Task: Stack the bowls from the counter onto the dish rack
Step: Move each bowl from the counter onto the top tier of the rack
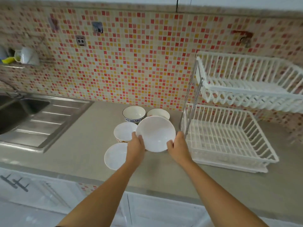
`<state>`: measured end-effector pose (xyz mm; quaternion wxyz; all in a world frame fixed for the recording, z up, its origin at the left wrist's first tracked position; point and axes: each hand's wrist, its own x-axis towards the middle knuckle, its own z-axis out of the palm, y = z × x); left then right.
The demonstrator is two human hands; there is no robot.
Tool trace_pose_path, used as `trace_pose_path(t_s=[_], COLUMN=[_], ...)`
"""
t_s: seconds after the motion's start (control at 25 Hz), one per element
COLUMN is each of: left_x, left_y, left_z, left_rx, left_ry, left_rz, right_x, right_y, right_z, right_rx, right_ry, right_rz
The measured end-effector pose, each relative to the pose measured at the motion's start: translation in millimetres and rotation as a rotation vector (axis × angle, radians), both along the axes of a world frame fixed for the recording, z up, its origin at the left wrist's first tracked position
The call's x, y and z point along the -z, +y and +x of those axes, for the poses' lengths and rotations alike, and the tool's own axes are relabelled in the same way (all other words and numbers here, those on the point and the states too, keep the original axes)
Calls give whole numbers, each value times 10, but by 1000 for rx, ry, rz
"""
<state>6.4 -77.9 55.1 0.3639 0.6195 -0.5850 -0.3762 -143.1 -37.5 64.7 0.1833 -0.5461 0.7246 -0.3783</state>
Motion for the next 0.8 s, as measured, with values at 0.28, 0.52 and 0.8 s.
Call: trace_pose_path(t_s=[0.28,0.52,0.8], left_x=[-1414,-2259,-2528], left_y=[-243,-327,-563], left_z=[-244,-638,-1595], left_rx=[272,709,773], left_ry=[168,184,44], left_rz=[-463,-630,-736], right_x=[-1615,-2186,-2322], right_y=[143,283,72], right_z=[-309,-1096,-2078], right_rx=[-32,31,-200], right_ry=[77,510,498], right_rz=[-450,-478,-392])
